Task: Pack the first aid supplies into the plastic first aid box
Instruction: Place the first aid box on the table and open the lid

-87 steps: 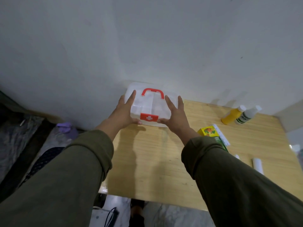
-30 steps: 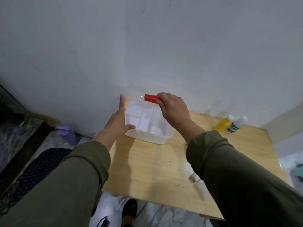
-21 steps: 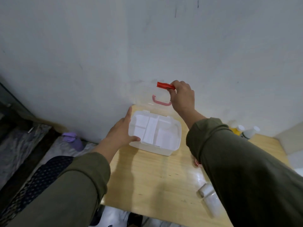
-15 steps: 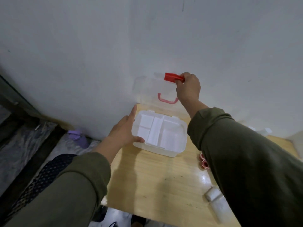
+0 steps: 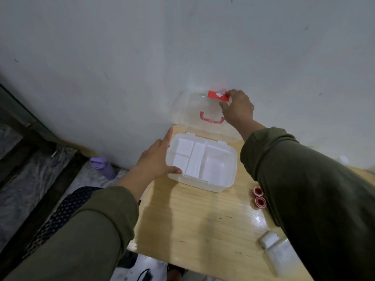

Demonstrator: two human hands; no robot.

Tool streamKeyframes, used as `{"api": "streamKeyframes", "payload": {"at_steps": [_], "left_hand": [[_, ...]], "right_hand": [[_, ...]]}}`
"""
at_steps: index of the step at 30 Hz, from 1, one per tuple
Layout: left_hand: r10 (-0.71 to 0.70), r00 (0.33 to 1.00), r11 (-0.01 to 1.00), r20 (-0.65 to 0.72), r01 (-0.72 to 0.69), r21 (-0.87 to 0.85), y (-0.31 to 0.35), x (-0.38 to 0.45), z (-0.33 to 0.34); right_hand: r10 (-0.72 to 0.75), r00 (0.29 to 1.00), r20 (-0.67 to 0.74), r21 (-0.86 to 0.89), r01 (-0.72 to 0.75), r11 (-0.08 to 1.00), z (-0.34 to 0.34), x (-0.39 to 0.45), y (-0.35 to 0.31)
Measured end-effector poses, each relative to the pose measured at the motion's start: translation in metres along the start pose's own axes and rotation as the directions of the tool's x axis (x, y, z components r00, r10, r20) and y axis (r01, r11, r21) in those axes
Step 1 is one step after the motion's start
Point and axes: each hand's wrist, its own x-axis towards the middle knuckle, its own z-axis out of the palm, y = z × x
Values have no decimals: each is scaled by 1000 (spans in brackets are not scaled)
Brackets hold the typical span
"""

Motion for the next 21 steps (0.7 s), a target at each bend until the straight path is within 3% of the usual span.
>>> {"api": "streamKeyframes", "payload": {"at_steps": [12,21], "left_hand": [[13,1000,1000,-12,-14,-19,-3,0,4],[73,995,997,-74,-72,18,18,-8,10]], "right_hand": [[-142,990,-18,-49,141,989,-2,-36,6],[-93,991,100,-151,107,983,-9,-105,26]]}}
